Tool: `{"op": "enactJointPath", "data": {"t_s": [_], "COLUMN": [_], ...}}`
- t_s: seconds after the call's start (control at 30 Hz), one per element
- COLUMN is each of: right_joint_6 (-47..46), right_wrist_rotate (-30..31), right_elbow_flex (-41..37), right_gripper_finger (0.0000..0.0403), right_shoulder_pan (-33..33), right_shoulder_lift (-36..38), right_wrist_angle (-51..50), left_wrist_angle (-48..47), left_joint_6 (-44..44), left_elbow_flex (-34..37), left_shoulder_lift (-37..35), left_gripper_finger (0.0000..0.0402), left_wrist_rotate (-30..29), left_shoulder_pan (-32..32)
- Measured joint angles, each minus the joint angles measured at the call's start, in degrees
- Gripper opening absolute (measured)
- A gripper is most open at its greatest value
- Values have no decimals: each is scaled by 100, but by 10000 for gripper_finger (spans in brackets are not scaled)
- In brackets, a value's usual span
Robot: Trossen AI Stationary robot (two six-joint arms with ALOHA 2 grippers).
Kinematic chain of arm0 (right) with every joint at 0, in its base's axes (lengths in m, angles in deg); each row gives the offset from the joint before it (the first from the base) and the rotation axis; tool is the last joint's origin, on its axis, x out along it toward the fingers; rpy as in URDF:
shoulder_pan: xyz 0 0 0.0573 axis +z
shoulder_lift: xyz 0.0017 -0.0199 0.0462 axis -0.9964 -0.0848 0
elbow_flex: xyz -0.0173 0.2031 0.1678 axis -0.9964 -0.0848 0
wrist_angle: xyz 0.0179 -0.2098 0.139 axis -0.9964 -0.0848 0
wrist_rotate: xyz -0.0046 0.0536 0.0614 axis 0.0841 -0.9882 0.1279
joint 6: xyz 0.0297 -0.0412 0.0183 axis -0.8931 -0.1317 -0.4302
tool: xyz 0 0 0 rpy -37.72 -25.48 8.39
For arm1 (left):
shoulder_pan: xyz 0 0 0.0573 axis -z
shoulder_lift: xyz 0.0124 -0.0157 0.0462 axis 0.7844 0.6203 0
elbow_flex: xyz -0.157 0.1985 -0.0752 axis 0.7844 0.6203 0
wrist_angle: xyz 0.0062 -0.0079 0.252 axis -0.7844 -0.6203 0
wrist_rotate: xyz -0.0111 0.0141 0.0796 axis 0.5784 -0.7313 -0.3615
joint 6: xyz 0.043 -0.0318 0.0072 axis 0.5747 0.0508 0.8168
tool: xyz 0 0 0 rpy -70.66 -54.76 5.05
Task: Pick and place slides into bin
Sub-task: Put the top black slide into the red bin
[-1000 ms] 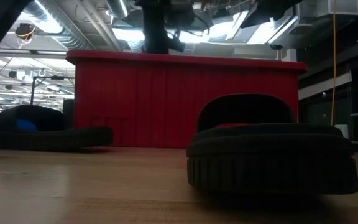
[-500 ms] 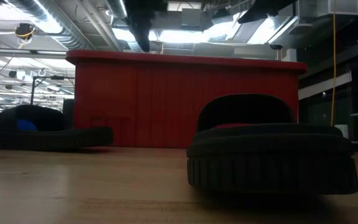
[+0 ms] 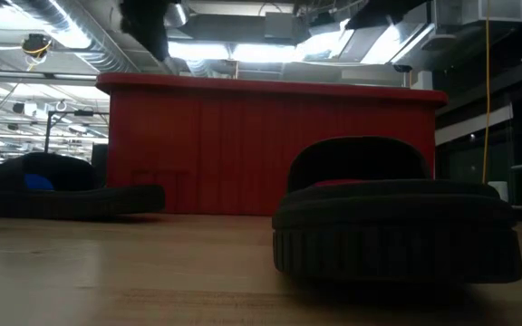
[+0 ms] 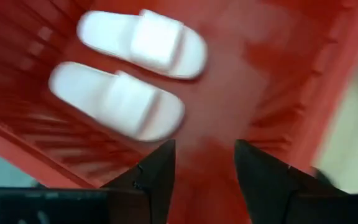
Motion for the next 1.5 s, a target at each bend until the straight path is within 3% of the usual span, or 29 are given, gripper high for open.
{"op": "enactJointPath", "data": {"t_s": [0.13,0.3,0.67,1.17,1.5], "right_joint_6": [-4,-37,-807,-891,-860], "right_wrist_rotate": [-174,-448,-446,-441,-438], "right_elbow_flex": [0,0,0,0,0], "right_gripper_finger": [6,6,6,6,6], "right_shoulder_pan": [0,2,102,407,404], "right_shoulder_lift": [0,0,-35,-713,-988], "right_wrist_angle": [480,994,1013,1157,1611], "left_wrist_angle": [52,-2,-1191,-620,-486], "left_joint_6": [-583,-1210,-2952,-3708,-3843], "left_elbow_flex": [579,1144,1520,3259,3646], "left_shoulder_lift": [-625,-1330,-2332,-3171,-3364], "left_gripper_finger": [157,157,157,157,157], "left_wrist_rotate": [419,446,737,1771,1662], "left_shoulder_pan": [216,499,818,814,814]}}
